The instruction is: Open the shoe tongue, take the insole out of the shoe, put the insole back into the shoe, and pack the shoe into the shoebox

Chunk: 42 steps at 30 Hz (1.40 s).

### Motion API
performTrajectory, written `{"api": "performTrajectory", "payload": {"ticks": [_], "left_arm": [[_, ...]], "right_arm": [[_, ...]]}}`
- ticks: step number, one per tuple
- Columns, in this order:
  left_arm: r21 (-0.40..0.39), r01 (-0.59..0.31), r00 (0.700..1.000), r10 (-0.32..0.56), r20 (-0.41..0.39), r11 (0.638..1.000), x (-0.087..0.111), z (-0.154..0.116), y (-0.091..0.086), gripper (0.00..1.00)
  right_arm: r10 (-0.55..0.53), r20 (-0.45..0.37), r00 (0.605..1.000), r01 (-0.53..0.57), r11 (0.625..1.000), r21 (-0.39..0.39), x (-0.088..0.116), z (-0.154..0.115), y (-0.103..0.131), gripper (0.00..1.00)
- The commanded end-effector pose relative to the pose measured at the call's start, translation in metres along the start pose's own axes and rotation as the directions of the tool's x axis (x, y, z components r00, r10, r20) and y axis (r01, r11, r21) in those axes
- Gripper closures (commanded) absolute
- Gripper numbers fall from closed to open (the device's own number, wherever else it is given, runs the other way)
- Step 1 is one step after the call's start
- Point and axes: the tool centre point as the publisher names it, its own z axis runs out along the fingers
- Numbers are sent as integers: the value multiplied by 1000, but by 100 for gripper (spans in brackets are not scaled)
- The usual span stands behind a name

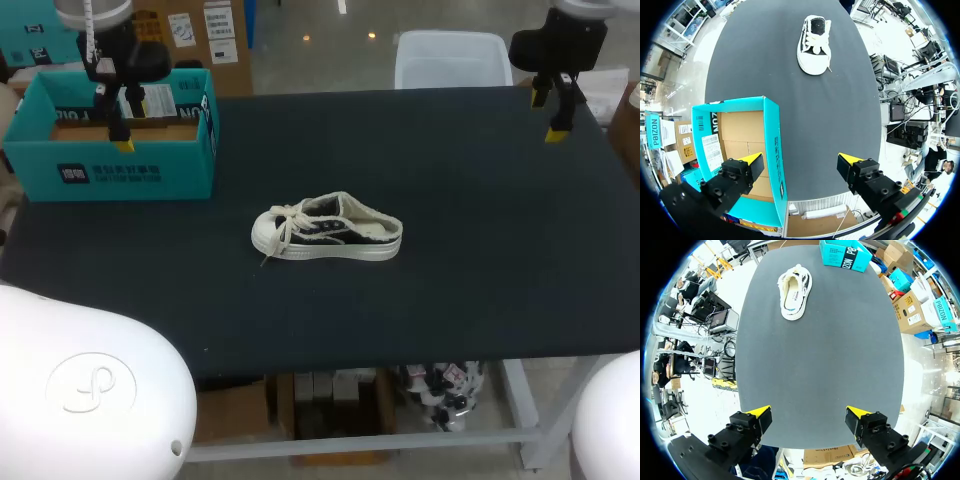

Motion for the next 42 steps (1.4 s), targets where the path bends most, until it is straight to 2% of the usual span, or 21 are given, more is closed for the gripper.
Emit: {"api": "performTrajectory", "payload": {"ticks": [1,26,30,34,37,38,39,42], "left_arm": [[-1,0,1000,0,-1,1000,0,0,0,0],[-1,0,1000,0,-1,1000,0,0,0,0],[67,93,996,-92,-20,993,8,-4,-13,0],[81,204,979,-201,-42,976,15,-5,-27,0],[88,319,945,-310,-100,944,18,-6,-39,0],[78,371,925,-360,-123,926,19,-6,-44,0],[66,420,902,-408,-138,905,19,-6,-49,0],[66,482,862,-460,-214,874,23,-6,-63,0]], "right_arm": [[0,-1,1000,0,1000,1,0,0,0,0],[0,-1,1000,0,1000,1,0,0,0,0],[84,-29,996,-86,995,-47,-2,8,10,0],[91,-33,995,-94,989,-118,7,19,25,0],[107,-30,994,-111,982,-152,13,28,37,0],[103,-30,994,-106,976,-191,15,31,41,0],[105,-26,994,-108,975,-196,17,34,46,0],[105,-7,994,-104,963,-248,24,44,63,0]]}}
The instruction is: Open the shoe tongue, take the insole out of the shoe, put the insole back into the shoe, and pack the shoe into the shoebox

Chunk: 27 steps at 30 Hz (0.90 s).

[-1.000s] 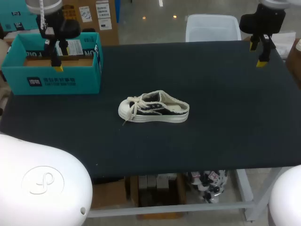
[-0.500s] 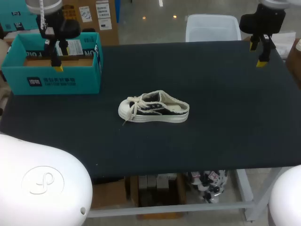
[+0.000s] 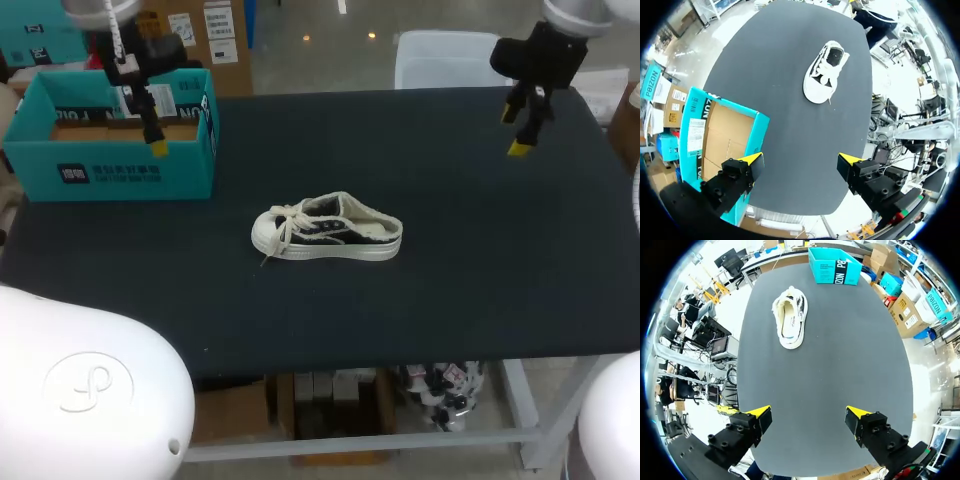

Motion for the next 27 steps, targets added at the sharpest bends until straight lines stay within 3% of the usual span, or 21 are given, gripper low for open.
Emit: {"api": "performTrajectory", "payload": {"ticks": [1,5,10,16,19,27], "left_arm": [[-14,115,985,-116,-126,993,4,4,-20,0],[6,223,956,-217,-198,975,19,15,-32,0],[20,296,919,-279,-279,955,35,27,-44,0],[-20,360,909,-356,-218,933,54,33,-61,0],[-58,340,928,-345,-140,939,58,32,-66,0],[-58,340,928,-345,-140,939,58,32,-66,0]], "right_arm": [[0,50,999,3,999,-45,15,24,9,0],[11,60,998,-5,995,-103,20,45,27,0],[5,69,998,7,985,-170,28,72,49,0],[4,83,997,17,967,-252,33,98,66,0],[14,59,998,2,963,-270,34,103,72,0],[14,59,998,2,963,-270,34,103,72,0]]}}
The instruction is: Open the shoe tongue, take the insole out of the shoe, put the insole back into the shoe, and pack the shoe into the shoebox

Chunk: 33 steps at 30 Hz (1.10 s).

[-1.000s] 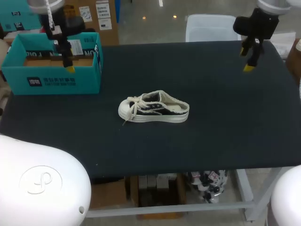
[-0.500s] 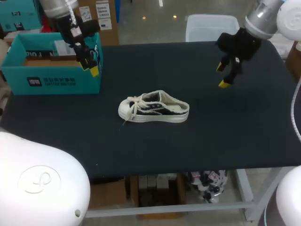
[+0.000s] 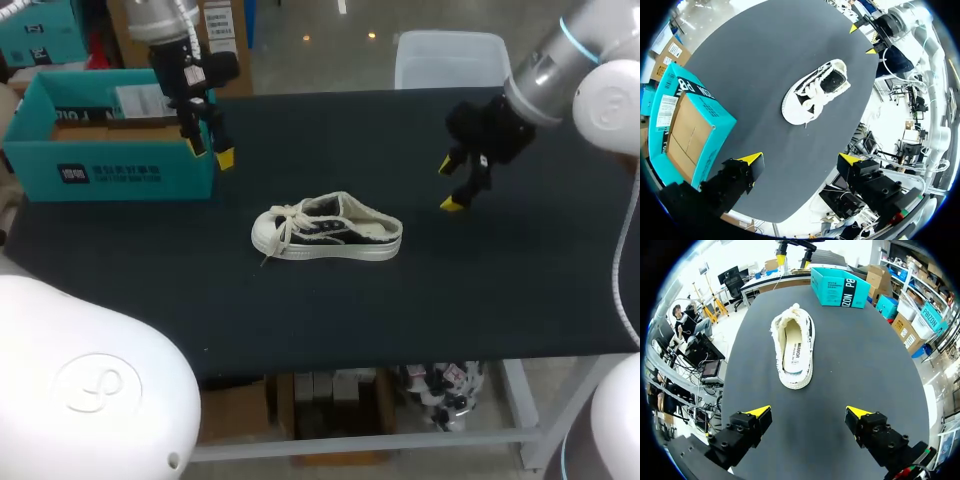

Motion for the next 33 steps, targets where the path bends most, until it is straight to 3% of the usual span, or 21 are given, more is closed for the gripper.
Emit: {"api": "performTrajectory", "payload": {"ticks": [1,7,8,9,11,12,16,18,24,29,33], "left_arm": [[5,1,1000,-1,16,1000,3,0,2,0],[5,1,1000,-1,16,1000,3,0,2,0],[27,64,998,-64,-4,998,9,3,-3,0],[44,161,987,-161,-10,986,13,6,-11,0],[79,266,963,-269,31,961,25,16,-19,0],[83,324,945,-326,9,942,31,17,-23,0],[105,469,882,-470,-19,877,48,21,-31,0],[149,553,829,-559,4,820,51,22,-35,0],[177,643,756,-655,13,745,54,22,-38,0],[171,640,758,-652,15,749,58,25,-37,0],[195,667,731,-682,15,719,62,28,-39,0]], "right_arm": [[1,2,1000,-1,1000,1,1,0,1,0],[1,2,1000,-1,1000,1,1,0,1,0],[-1,-3,1000,1,1000,-23,0,4,2,0],[21,-4,1000,-21,999,-31,0,11,4,0],[28,-15,999,-28,999,-16,-1,25,10,0],[32,-19,999,-33,999,-29,-1,31,12,0],[18,-33,999,-20,998,-67,6,51,20,0],[28,-39,999,-31,997,-65,8,59,22,0],[49,-24,999,-51,992,-111,16,73,27,0],[88,-15,996,-90,985,-144,19,84,21,0],[119,-27,993,-122,979,-165,20,95,18,0]]}}
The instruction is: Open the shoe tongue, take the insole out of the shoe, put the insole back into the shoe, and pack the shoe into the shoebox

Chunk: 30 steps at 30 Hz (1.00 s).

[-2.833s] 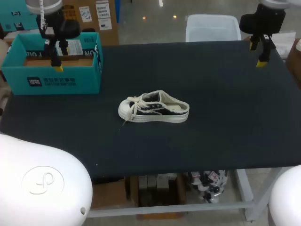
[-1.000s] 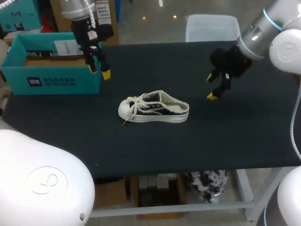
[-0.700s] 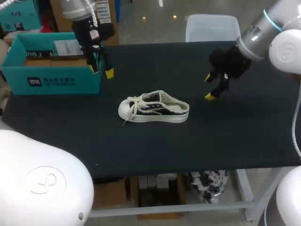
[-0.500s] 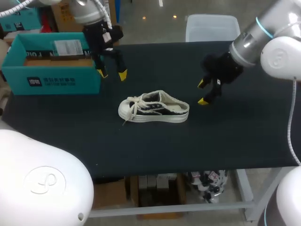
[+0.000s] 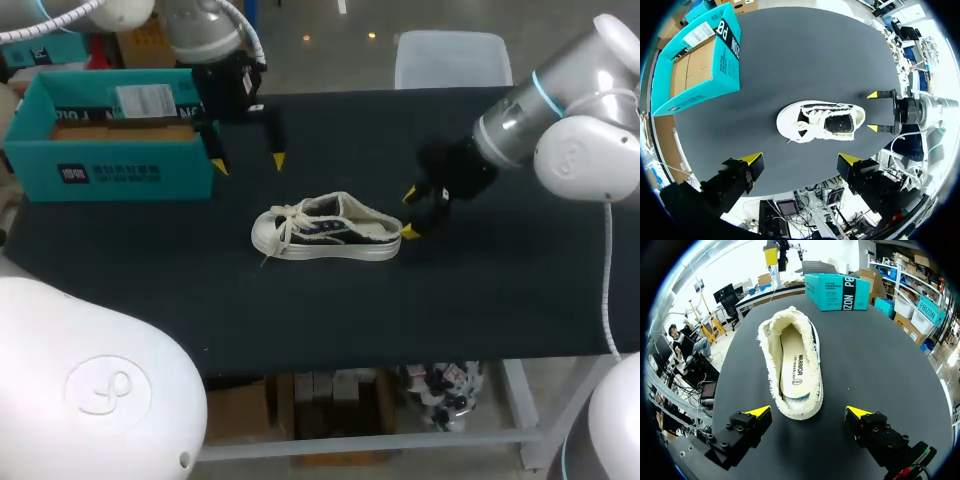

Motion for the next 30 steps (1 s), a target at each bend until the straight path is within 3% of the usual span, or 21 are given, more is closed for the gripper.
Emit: {"api": "performTrajectory", "payload": {"ticks": [1,15,30], "left_arm": [[59,33,999,-34,13,998,7,3,7,0],[85,97,995,-98,9,992,22,20,5,0],[105,131,991,-132,10,986,30,32,-1,0]], "right_arm": [[13,11,1000,-13,1000,-17,2,12,-9,0],[20,-21,1000,-21,998,-64,4,43,-5,0],[52,-27,998,-55,991,-119,21,62,-6,0]]}}
